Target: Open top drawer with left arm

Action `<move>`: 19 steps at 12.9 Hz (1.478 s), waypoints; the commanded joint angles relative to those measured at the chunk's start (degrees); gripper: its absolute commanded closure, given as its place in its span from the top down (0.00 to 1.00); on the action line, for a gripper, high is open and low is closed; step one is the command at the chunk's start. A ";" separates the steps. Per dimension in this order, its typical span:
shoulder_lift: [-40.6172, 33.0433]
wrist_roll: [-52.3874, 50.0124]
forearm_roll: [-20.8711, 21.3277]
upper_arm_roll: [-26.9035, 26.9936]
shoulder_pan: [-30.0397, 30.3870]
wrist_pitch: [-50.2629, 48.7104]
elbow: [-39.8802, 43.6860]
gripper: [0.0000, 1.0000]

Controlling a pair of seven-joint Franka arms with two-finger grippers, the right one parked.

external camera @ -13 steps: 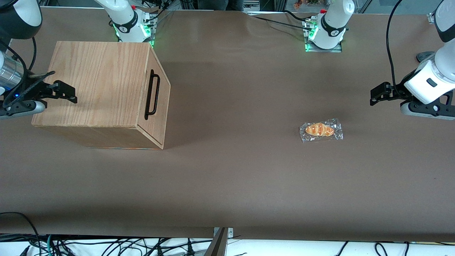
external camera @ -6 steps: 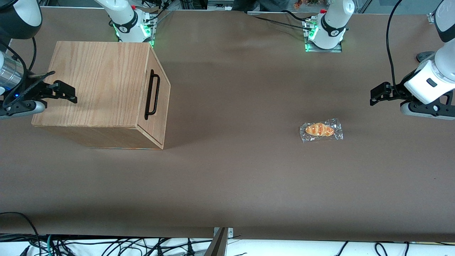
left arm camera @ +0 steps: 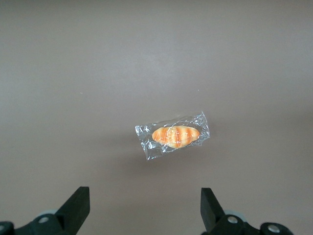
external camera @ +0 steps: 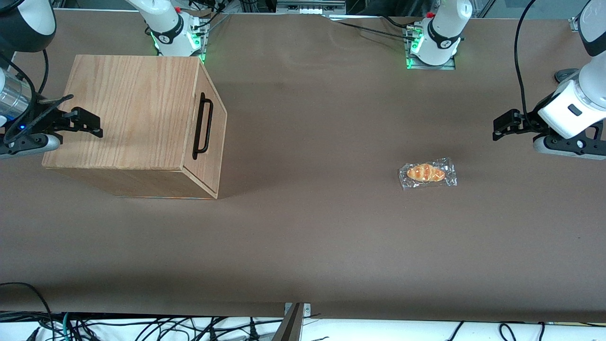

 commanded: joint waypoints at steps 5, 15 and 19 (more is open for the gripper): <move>0.04 1.03 0.57 -0.16 0.09 -0.29 0.40 1.00; 0.13 0.68 0.14 -0.33 -0.26 -0.29 0.23 1.00; 2.32 0.24 -9.07 -0.42 -0.52 -1.86 0.05 1.00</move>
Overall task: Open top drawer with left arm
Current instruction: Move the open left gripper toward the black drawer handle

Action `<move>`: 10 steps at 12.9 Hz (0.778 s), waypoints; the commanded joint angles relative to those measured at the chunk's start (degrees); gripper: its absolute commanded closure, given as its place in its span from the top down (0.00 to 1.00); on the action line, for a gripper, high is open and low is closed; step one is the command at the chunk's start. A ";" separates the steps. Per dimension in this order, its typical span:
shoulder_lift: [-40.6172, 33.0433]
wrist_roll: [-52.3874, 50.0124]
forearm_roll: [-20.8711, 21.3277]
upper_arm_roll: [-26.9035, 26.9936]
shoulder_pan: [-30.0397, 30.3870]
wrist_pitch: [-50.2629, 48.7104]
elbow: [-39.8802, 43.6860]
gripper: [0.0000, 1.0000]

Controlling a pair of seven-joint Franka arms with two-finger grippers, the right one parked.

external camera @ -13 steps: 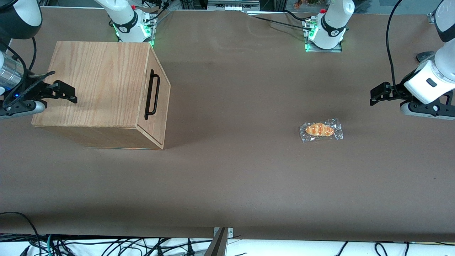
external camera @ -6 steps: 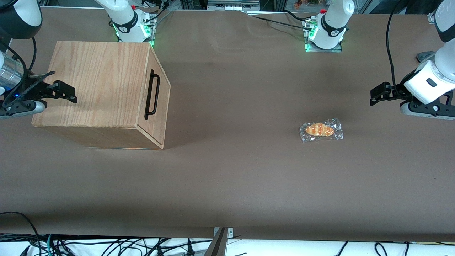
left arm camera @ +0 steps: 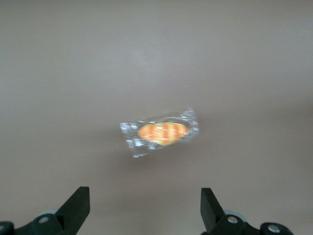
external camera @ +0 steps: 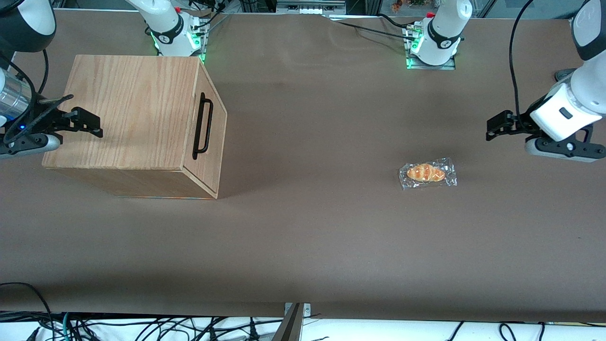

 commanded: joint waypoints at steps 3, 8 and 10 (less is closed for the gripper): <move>1.50 -4.65 -5.13 -6.51 -1.06 -0.87 0.83 1.00; 4.04 -23.08 -4.07 -17.60 -7.45 4.55 0.92 1.00; 6.32 -33.18 -1.72 -17.69 -15.35 8.34 1.09 1.00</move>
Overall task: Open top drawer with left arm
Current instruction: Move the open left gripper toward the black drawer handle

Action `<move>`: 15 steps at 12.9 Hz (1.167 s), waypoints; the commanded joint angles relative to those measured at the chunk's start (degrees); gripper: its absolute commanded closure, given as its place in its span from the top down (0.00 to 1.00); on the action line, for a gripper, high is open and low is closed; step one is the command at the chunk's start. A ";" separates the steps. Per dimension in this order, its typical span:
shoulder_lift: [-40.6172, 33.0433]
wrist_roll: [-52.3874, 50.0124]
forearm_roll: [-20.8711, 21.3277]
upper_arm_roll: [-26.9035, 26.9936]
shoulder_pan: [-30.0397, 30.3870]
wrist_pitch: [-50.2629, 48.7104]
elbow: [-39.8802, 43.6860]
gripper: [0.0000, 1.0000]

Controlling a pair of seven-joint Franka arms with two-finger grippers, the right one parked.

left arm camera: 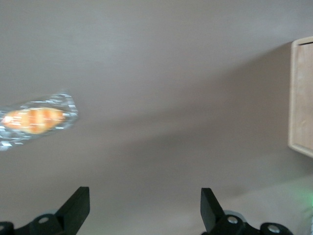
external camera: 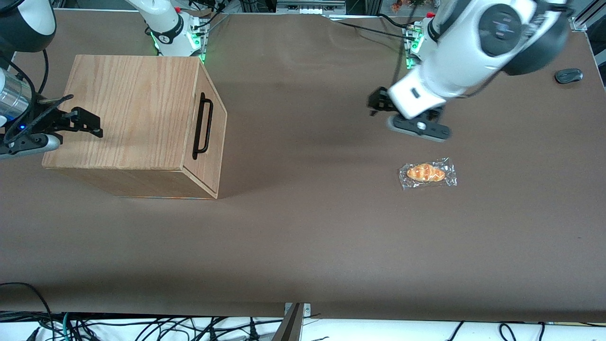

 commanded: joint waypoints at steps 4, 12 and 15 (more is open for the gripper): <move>13.32 -26.29 10.73 0.26 -17.55 6.59 10.89 1.00; 24.76 -41.62 16.99 0.79 -29.70 15.44 21.11 1.00; 26.96 -42.59 16.91 0.70 -31.98 20.81 21.99 1.00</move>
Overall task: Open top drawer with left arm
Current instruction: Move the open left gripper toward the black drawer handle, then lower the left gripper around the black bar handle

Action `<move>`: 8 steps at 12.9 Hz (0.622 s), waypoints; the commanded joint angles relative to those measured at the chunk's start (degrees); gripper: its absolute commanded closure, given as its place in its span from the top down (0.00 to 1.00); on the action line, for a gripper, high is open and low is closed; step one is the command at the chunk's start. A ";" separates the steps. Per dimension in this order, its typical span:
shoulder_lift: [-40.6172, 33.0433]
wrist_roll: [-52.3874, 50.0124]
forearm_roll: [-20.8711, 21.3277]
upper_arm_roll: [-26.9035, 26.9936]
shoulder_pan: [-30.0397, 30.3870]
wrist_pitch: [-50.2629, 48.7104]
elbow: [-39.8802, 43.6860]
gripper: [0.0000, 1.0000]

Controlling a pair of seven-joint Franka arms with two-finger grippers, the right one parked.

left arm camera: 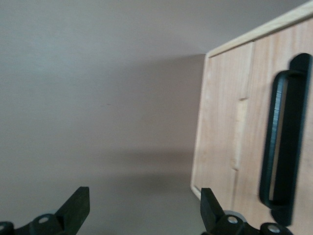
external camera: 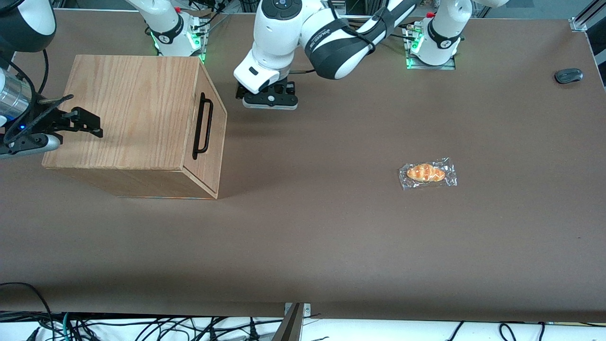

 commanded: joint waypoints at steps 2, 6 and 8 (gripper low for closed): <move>4.58 -2.33 1.63 0.38 -3.05 4.47 4.81 1.00; 6.25 -2.77 1.10 0.30 -4.55 10.72 4.90 1.00; 7.75 -3.90 1.10 0.30 -5.78 13.70 4.99 1.00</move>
